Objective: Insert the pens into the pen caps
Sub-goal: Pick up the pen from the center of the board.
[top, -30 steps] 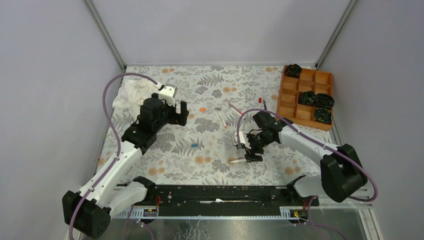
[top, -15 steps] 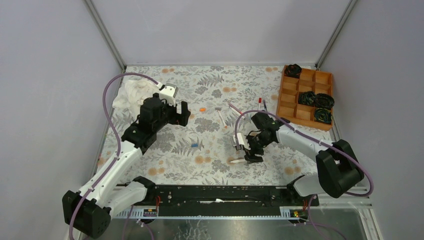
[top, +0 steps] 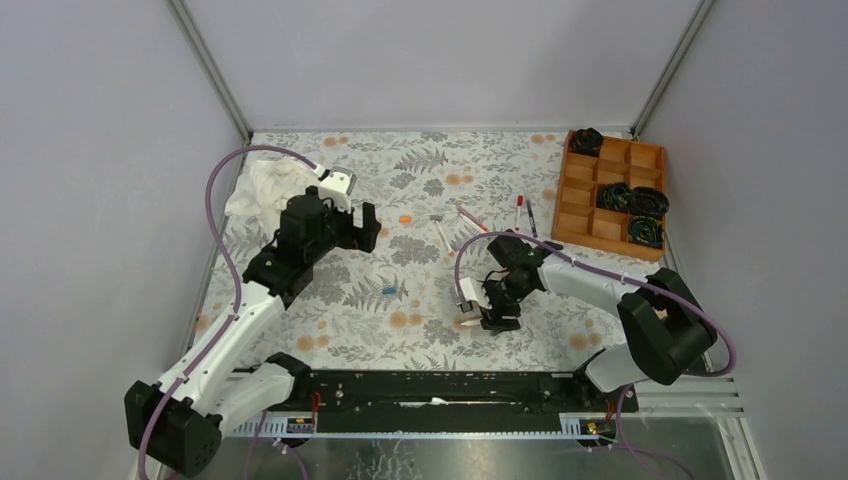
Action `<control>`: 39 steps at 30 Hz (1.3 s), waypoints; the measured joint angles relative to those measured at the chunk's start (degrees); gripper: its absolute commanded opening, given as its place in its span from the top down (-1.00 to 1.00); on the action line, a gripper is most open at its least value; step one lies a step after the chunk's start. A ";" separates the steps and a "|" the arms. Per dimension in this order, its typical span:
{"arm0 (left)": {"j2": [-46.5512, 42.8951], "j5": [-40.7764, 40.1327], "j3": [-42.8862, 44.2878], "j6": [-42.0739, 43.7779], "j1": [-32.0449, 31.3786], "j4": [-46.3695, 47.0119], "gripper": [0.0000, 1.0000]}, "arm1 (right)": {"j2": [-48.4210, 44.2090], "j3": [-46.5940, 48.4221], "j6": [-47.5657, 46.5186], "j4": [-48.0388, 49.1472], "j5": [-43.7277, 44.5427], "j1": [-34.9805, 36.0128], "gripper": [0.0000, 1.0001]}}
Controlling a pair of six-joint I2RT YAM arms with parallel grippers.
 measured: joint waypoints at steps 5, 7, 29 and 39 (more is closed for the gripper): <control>-0.09 -0.07 0.00 0.00 0.00 0.00 -0.96 | -0.02 0.28 2.19 0.70 3.65 -0.17 -0.33; -0.20 -0.09 0.00 0.02 0.00 0.00 -0.97 | -1.11 0.72 2.84 0.44 4.11 -2.56 -0.35; -1.11 -0.02 0.00 0.00 0.00 0.00 -0.97 | 0.04 0.17 5.38 3.58 1.14 -0.28 -0.09; -1.31 0.00 0.00 0.00 0.00 0.00 -0.97 | 3.58 0.28 6.91 6.78 6.27 5.79 0.25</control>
